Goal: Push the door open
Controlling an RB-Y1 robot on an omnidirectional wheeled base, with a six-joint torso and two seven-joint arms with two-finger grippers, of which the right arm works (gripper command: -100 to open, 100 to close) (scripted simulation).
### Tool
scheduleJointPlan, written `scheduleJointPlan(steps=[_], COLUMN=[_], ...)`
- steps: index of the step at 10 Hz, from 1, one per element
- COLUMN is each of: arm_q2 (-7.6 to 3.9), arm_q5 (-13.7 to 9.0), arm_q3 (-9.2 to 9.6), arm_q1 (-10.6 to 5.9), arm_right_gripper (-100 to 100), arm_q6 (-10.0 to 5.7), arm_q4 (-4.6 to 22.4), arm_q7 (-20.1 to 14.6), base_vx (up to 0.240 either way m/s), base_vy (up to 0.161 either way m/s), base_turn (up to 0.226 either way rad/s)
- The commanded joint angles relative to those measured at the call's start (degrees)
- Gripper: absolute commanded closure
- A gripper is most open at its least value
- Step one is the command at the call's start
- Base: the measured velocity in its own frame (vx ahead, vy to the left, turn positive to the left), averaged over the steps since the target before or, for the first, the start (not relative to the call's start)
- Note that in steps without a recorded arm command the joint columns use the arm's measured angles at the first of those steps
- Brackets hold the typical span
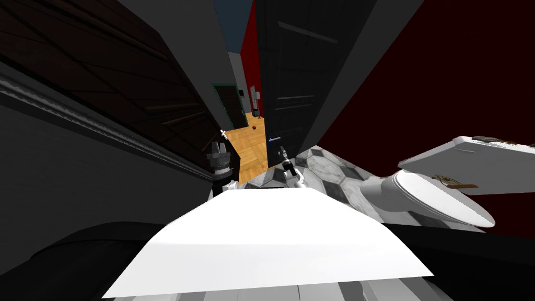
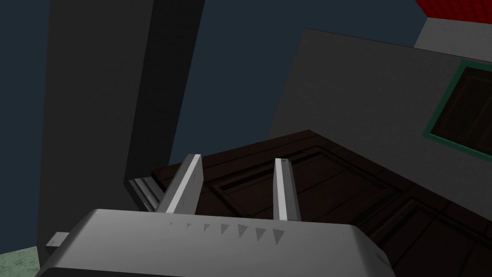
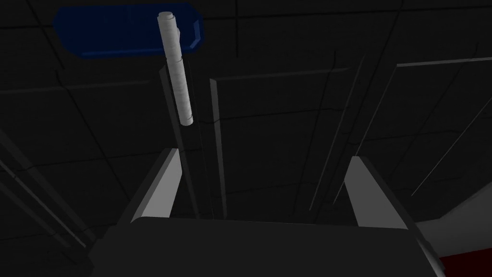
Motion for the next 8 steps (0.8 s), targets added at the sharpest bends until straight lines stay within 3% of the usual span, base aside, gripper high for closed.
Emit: scheduleJointPlan(steps=[1, 8], arm_q2=[0.42, 0.79], arm_q5=[0.12, 0.15], arm_q3=[0.74, 3.26], arm_q1=[-1.26, -6.12], arm_right_gripper=[-100, -100], arm_q6=[0.59, 2.59], arm_q4=[2.04, 9.53], arm_q7=[0.28, 0.39], base_vx=[0.056, 0.064], base_vy=[-0.114, -0.122], base_turn=[0.062, 0.066])
